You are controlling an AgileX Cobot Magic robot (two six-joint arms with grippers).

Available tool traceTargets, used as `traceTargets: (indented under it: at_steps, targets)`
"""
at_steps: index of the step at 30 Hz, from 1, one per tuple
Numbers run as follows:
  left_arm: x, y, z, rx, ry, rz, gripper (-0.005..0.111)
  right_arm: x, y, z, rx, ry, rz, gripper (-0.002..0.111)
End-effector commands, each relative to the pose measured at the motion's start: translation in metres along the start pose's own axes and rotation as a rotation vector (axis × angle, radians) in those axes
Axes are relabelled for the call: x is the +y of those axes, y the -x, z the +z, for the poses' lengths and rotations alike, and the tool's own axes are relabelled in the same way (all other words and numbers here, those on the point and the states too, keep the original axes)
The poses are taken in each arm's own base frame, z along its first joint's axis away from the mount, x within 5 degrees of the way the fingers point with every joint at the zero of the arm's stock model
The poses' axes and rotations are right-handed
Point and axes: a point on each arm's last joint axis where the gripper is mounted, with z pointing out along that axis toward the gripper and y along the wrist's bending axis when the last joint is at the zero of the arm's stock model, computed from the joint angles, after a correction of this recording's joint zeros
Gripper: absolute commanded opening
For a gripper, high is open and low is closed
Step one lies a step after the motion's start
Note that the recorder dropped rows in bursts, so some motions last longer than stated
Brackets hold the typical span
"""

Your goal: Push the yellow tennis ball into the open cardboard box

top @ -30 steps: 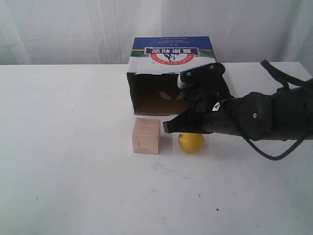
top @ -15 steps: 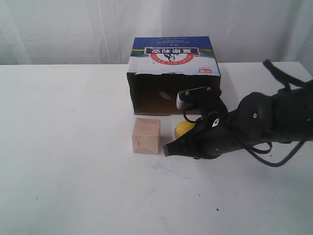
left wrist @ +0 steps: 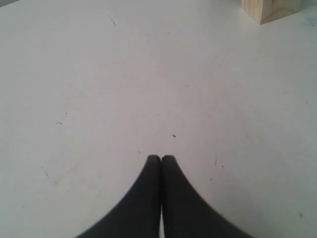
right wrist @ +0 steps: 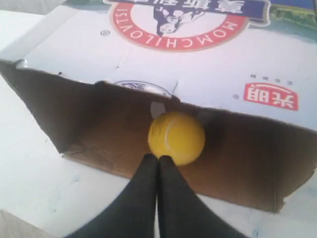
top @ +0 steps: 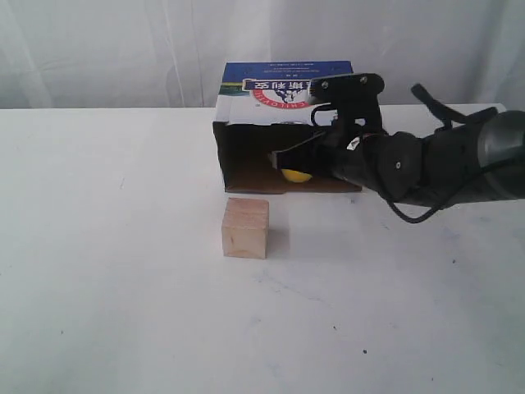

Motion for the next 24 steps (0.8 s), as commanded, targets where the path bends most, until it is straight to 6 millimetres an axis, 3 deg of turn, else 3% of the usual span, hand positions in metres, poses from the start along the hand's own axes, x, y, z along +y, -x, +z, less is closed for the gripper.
traceTargets:
  at_steps: [1, 6, 11, 13, 15, 18, 21, 23, 24]
  targets:
    - [0.000, -0.001, 0.000, 0.002, -0.006, 0.002, 0.000, -0.003, -0.024, -0.006, 0.146, 0.005, 0.030, 0.000]
    - [0.000, -0.001, 0.000, 0.002, -0.006, 0.002, 0.000, -0.003, -0.031, -0.009, 0.187, 0.012, 0.012, 0.000]
    - [0.000, -0.001, 0.000, 0.002, -0.006, 0.002, 0.000, -0.013, -0.021, -0.015, 0.166, 0.009, -0.126, 0.000]
    - [0.000, -0.001, 0.000, 0.002, -0.006, 0.002, 0.000, -0.036, -0.015, -0.020, 0.192, -0.024, -0.131, 0.000]
    - [0.000, -0.001, 0.000, 0.002, -0.006, 0.002, 0.000, -0.074, -0.012, -0.029, 0.257, -0.077, -0.065, 0.000]
    - [0.000, -0.001, 0.000, 0.002, -0.006, 0.002, 0.000, -0.157, -0.024, -0.054, 0.436, -0.195, -0.017, 0.000]
    - [0.000, -0.001, 0.000, 0.002, -0.006, 0.002, 0.000, -0.227, -0.051, -0.100, 0.666, -0.371, 0.230, 0.000]
    - [0.000, -0.001, 0.000, 0.002, -0.006, 0.002, 0.000, -0.248, -0.061, -0.124, 0.716, -0.476, 0.480, 0.000]
    - [0.000, -0.001, 0.000, 0.002, -0.006, 0.002, 0.000, -0.249, -0.064, -0.132, 0.758, -0.474, 0.509, 0.000]
